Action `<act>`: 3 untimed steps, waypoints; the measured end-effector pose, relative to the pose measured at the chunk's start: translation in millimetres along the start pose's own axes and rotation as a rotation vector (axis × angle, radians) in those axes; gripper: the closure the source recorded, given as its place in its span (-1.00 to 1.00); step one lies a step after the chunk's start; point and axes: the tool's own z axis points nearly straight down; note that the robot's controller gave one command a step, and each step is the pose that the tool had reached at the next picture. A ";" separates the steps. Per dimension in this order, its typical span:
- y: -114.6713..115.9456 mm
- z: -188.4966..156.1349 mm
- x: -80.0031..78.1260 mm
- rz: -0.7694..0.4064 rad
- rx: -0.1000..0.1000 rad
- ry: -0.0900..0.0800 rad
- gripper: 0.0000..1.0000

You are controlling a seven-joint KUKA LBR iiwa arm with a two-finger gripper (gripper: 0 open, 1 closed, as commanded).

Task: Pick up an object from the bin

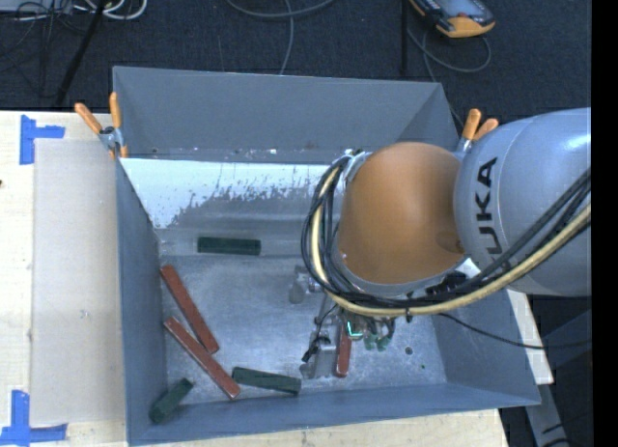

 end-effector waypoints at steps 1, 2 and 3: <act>8.7 144.7 -26.2 0.046 0.000 0.000 -1.00; 57.9 140.6 -33.7 0.067 -0.003 -0.011 -1.00; 75.7 140.7 -55.4 0.662 -0.004 -0.009 -1.00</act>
Offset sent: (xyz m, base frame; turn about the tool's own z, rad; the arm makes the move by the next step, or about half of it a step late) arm 0.0267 0.0091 -0.1411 0.0462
